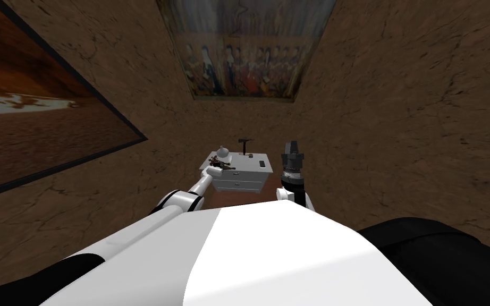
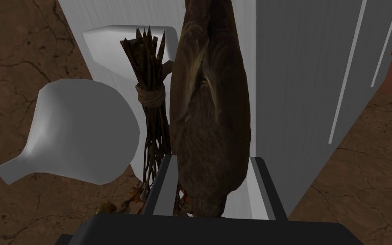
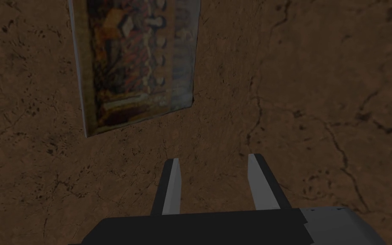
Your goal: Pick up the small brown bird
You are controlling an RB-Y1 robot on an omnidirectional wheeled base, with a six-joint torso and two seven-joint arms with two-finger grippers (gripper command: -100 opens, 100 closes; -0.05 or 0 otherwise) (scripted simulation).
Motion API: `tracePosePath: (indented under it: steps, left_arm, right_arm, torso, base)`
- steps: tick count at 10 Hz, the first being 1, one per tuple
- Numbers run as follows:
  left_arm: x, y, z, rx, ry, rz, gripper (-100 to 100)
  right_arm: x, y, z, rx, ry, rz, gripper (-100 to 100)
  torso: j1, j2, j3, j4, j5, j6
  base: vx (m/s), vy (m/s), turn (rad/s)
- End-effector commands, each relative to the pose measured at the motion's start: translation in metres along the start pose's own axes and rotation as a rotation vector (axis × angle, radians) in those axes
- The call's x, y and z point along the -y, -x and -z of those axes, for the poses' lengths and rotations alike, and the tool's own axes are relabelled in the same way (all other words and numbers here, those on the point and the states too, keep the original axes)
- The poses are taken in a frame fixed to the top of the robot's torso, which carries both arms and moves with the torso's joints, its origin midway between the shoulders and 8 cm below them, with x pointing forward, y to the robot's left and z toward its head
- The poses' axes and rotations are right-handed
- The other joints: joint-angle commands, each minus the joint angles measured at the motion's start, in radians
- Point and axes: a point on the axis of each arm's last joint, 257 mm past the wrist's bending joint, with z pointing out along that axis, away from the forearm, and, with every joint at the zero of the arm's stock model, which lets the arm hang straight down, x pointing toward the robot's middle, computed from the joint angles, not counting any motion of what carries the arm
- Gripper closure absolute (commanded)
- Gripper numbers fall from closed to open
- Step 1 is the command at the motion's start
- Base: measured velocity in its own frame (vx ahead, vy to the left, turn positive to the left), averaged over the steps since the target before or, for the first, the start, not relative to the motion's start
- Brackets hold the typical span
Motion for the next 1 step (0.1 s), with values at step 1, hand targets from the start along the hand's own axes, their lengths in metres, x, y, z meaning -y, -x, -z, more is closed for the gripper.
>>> tracePosePath:
  steps: [1]
  left_arm:
    - [0.0, 0.0, 0.0, 0.0, 0.0, 0.0, 0]
  right_arm:
    - [0.0, 0.0, 0.0, 0.0, 0.0, 0.0, 0]
  torso:
    - [0.0, 0.0, 0.0, 0.0, 0.0, 0.0]
  base:
    - [0.0, 0.0, 0.0]
